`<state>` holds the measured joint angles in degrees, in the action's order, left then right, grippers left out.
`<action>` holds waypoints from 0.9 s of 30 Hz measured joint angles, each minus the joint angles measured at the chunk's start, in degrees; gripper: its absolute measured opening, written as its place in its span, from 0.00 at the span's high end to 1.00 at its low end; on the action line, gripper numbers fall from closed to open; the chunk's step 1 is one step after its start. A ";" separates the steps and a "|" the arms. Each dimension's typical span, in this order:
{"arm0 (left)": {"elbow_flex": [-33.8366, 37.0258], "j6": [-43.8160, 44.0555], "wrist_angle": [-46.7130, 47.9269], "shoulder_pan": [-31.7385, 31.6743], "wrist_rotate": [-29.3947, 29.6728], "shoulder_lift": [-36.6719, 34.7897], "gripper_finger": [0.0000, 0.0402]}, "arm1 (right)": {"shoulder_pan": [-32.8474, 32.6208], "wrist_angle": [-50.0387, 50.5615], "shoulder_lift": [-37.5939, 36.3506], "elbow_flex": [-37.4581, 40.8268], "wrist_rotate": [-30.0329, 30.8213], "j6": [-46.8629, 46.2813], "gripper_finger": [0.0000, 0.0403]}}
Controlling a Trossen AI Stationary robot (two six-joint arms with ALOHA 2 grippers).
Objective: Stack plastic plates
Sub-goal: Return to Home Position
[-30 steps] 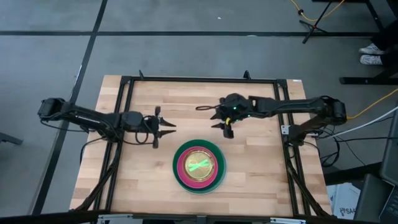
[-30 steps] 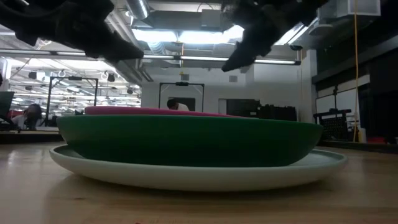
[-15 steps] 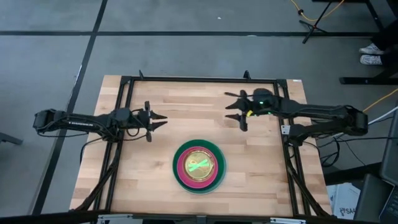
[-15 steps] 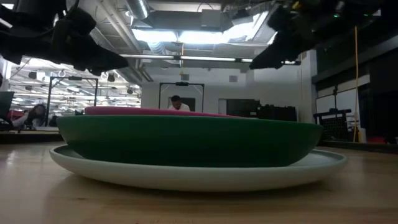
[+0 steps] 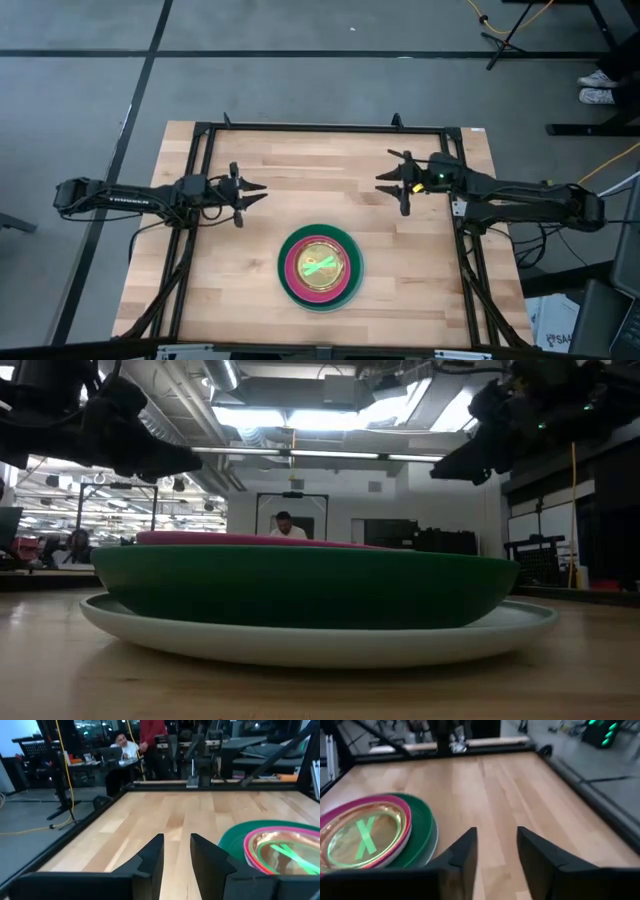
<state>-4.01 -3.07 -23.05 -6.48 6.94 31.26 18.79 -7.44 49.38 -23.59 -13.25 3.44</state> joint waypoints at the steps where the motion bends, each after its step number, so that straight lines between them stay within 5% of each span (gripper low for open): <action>1: 0.00 0.00 -0.33 0.00 0.00 -0.23 0.78 | -0.01 0.10 -1.55 0.52 0.76 -0.20 0.69; 9: 0.00 0.01 -0.17 0.00 -0.89 -3.13 0.85 | -0.02 -2.21 -15.40 6.03 9.34 -2.23 0.98; 17: 0.00 0.03 0.55 0.43 -1.94 -5.11 0.99 | -0.07 -5.56 -23.01 11.39 12.76 -3.22 0.99; 27: 0.02 0.16 3.05 1.93 -3.14 -5.41 1.00 | -0.07 -4.77 -33.26 17.08 13.46 -3.31 1.00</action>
<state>-3.99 -2.91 -20.00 -4.55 3.80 25.85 18.72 -12.21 16.11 -6.51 0.22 0.13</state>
